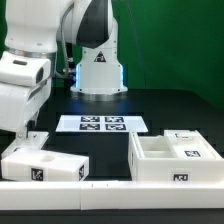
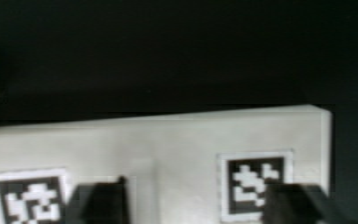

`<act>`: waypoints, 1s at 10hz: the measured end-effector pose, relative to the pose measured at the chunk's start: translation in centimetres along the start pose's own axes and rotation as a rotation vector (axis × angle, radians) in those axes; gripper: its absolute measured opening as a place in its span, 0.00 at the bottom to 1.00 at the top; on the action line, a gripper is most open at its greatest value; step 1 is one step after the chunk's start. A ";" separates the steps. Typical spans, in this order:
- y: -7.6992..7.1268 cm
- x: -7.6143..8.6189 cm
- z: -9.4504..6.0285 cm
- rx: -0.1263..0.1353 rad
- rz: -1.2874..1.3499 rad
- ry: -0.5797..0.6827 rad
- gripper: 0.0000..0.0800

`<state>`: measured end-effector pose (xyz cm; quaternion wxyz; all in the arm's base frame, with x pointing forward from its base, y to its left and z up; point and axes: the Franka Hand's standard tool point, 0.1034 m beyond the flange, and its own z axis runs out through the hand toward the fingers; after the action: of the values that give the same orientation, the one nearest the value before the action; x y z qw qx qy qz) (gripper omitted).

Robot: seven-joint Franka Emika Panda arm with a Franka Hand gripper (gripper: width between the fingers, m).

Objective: Assemble cabinet

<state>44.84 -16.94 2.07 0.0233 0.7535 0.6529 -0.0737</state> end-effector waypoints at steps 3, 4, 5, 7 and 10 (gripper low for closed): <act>0.0 0.2 -0.2 -0.003 0.013 0.000 0.08; -0.1 1.6 -1.1 -0.017 0.089 0.004 0.08; -0.5 3.1 -2.1 -0.031 0.139 0.011 0.08; -0.5 4.7 -3.0 -0.042 0.111 0.013 0.08; -0.6 3.8 -2.5 -0.033 0.099 0.014 0.08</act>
Offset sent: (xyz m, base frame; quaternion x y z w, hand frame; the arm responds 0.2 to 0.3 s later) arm -0.0109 0.0359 0.0364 -0.0361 -0.0400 0.0690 0.9962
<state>44.98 -12.79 4.08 0.0350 0.7847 0.6163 -0.0564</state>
